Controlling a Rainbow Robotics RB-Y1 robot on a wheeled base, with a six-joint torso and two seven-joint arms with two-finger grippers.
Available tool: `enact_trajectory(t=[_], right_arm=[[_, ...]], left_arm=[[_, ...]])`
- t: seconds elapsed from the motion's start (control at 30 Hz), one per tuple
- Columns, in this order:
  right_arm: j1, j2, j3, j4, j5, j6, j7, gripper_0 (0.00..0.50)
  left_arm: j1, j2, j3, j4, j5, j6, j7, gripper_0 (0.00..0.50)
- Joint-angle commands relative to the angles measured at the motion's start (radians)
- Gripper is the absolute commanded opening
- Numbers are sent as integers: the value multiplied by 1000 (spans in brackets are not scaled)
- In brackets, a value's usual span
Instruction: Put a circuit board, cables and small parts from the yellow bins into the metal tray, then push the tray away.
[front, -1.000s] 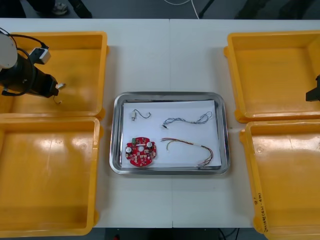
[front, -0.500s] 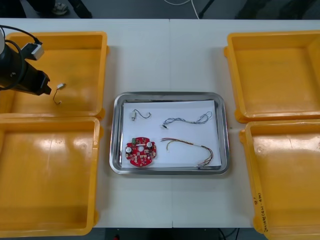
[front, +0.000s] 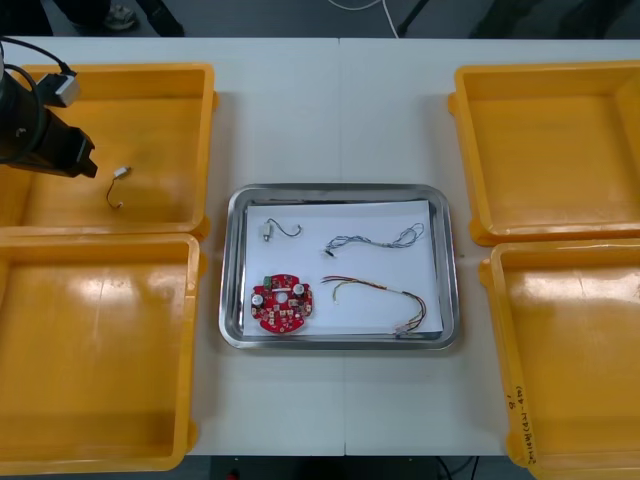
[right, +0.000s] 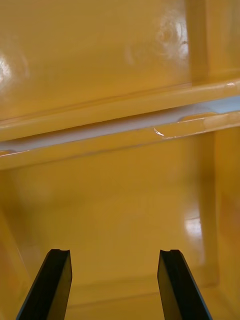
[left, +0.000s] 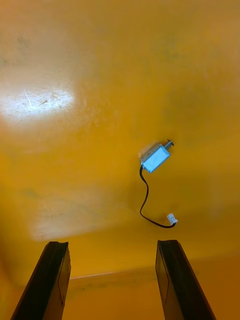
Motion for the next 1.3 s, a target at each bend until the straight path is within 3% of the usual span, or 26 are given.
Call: enact_trajectory(t=[0.03,0.27,0.83,1.3], right_arm=[[33,-46,-31,17,-11,-46,87,500],[73,-46,-31,17,-23,-95,102,500],[87,-46,-30,17,-26,-96,102,500],[96,-45,-28,17,-35,-96,102,500]], left_arm=[[-84,-4,12,37,-19,-12,123,500],[-113,-33,-31,93,-22,-82,137,500],[-155,-111,-98,236,-7,-246,129,500],[-155,-119,-149,299,5,-303,109,500]])
